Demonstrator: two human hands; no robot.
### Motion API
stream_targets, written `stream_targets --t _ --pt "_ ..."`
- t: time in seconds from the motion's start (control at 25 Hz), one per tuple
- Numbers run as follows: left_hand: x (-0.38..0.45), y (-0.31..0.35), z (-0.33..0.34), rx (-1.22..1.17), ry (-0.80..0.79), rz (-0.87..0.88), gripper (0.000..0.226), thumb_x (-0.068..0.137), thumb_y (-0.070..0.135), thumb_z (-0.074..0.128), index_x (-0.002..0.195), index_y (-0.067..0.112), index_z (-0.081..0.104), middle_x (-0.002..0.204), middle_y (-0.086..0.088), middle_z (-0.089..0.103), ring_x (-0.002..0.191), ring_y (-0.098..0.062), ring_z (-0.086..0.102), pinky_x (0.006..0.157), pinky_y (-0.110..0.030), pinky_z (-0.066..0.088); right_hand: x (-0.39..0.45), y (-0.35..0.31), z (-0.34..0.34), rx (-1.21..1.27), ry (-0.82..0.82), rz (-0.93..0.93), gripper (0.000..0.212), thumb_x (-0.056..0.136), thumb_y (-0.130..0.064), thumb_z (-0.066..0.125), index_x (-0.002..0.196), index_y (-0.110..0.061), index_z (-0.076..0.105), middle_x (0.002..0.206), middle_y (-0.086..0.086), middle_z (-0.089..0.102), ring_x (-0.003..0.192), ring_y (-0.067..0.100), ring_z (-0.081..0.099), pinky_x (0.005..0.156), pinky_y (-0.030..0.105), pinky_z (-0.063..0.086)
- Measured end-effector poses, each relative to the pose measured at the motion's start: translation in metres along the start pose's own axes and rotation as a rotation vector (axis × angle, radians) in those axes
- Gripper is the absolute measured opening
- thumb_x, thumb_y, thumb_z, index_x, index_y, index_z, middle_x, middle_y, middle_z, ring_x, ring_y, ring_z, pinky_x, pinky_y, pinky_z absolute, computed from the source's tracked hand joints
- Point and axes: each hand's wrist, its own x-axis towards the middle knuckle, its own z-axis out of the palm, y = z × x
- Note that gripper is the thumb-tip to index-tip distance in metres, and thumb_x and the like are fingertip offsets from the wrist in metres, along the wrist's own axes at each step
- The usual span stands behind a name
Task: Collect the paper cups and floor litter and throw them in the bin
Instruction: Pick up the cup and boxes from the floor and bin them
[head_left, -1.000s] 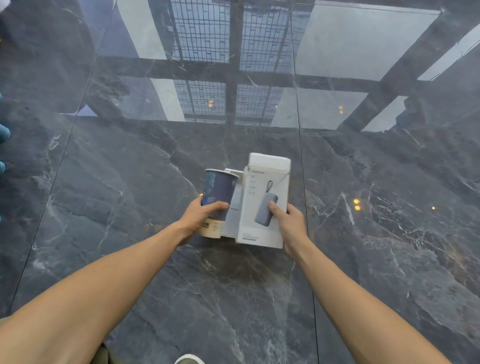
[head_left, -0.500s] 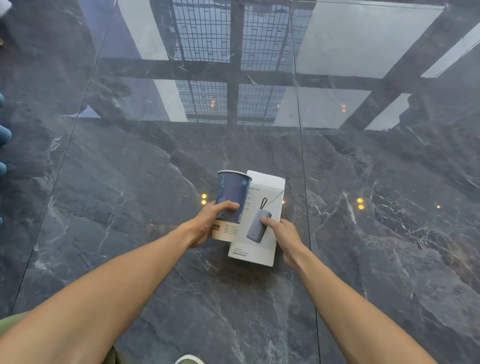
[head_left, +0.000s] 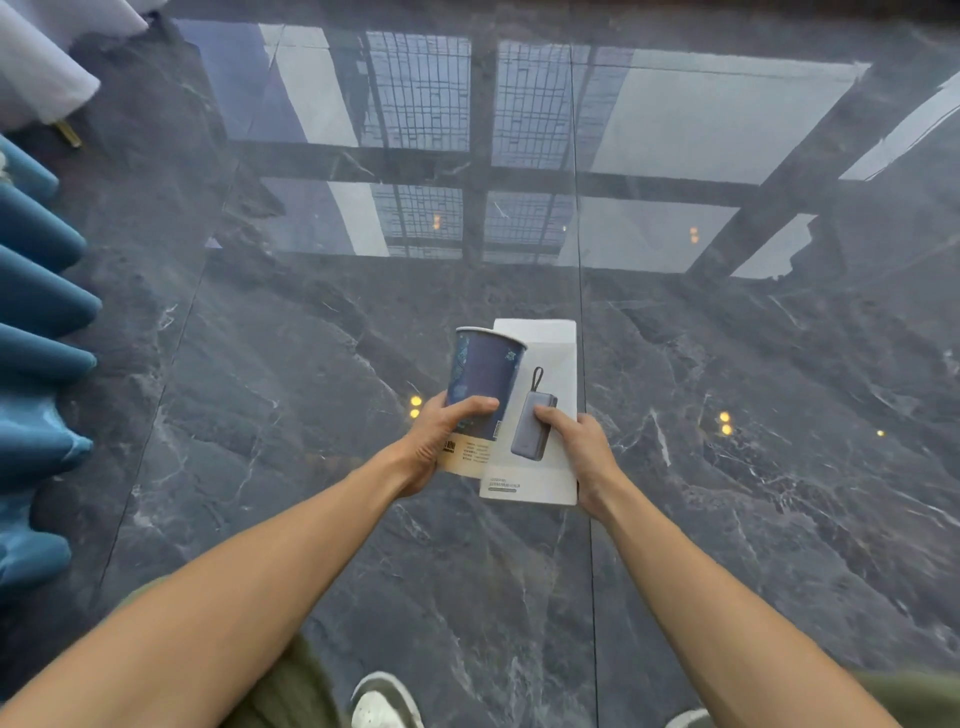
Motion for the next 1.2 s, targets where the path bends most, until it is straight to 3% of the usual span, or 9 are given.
stream_targets --t 0.12,0.2,0.36,0.56,0.72,0.84,0.96,1.08,1.2 --pt "-0.068 0.045 0.021 -0.053 0.052 0.002 0.081 0.062 0.051 0.084 0.134 0.018 0.066 0.119 -0.009 0.079 0.111 -0.034 0.074 0.094 -0.050 0.059 -0.075 -0.052 0.000 -0.054 -0.041 -0.034 0.082 0.067 -0.050 0.087 0.131 -0.008 0.056 0.116 0.012 0.075 0.100 0.030 0.077 0.084 0.049 0.065" --pt "-0.127 0.083 0.035 -0.099 0.084 0.017 0.083 0.060 0.051 0.084 0.134 0.019 0.065 0.117 -0.006 0.080 0.104 -0.026 0.077 0.086 -0.042 0.061 -0.138 -0.089 0.005 -0.094 -0.072 -0.039 0.083 0.066 -0.050 0.085 0.132 -0.008 0.057 0.117 0.012 0.075 0.099 0.028 0.077 0.081 0.045 0.065" --pt "-0.271 0.171 0.041 -0.211 0.152 -0.009 0.087 0.055 0.050 0.086 0.132 0.014 0.067 0.108 -0.006 0.082 0.090 -0.021 0.077 0.082 -0.037 0.061 -0.289 -0.177 0.025 -0.159 -0.170 -0.044 0.034 0.088 -0.028 0.070 0.116 -0.011 0.059 0.109 0.013 0.074 0.089 0.024 0.072 0.069 0.037 0.060" --pt "-0.450 0.255 0.013 -0.327 0.227 -0.036 0.087 0.057 0.044 0.088 0.132 0.007 0.065 0.112 -0.016 0.080 0.091 -0.027 0.077 0.082 -0.039 0.062 -0.456 -0.252 0.071 -0.320 -0.250 -0.040 0.058 0.076 -0.039 0.076 0.123 -0.006 0.062 0.115 0.019 0.075 0.104 0.038 0.075 0.082 0.049 0.061" --pt "-0.556 0.278 -0.005 -0.401 0.318 -0.024 0.068 0.070 0.029 0.083 0.130 0.005 0.064 0.112 -0.020 0.079 0.079 -0.022 0.079 0.063 -0.029 0.062 -0.546 -0.268 0.114 -0.426 -0.327 -0.077 0.049 0.081 -0.036 0.077 0.119 -0.009 0.062 0.114 0.015 0.075 0.100 0.031 0.076 0.078 0.045 0.063" --pt "-0.618 0.280 -0.017 -0.366 0.420 0.012 0.082 0.065 0.048 0.088 0.135 0.013 0.062 0.116 -0.012 0.080 0.098 -0.025 0.079 0.083 -0.036 0.064 -0.590 -0.265 0.140 -0.493 -0.387 -0.139 0.027 0.092 -0.026 0.075 0.110 -0.010 0.062 0.107 0.012 0.074 0.087 0.021 0.075 0.068 0.034 0.060" --pt "-0.670 0.269 -0.020 -0.277 0.561 0.032 0.085 0.067 0.074 0.081 0.127 0.016 0.066 0.118 -0.005 0.079 0.109 -0.023 0.076 0.097 -0.036 0.060 -0.621 -0.247 0.154 -0.539 -0.436 -0.147 0.051 0.083 -0.042 0.080 0.115 -0.006 0.063 0.109 0.016 0.076 0.092 0.029 0.077 0.070 0.042 0.064" --pt "-0.718 0.245 -0.025 -0.221 0.668 0.020 0.047 0.089 0.060 0.068 0.116 0.021 0.065 0.115 -0.004 0.077 0.110 -0.023 0.073 0.089 -0.028 0.056 -0.648 -0.220 0.169 -0.579 -0.493 -0.148 0.041 0.087 -0.040 0.078 0.109 -0.008 0.068 0.105 0.015 0.078 0.088 0.028 0.076 0.076 0.049 0.063" --pt "-0.752 0.208 -0.038 -0.184 0.742 0.011 0.055 0.082 0.051 0.083 0.124 0.019 0.066 0.119 -0.001 0.074 0.110 -0.019 0.071 0.097 -0.035 0.057 -0.667 -0.190 0.183 -0.620 -0.528 -0.143 0.047 0.083 -0.044 0.079 0.110 -0.007 0.071 0.106 0.016 0.078 0.089 0.030 0.077 0.075 0.047 0.064"
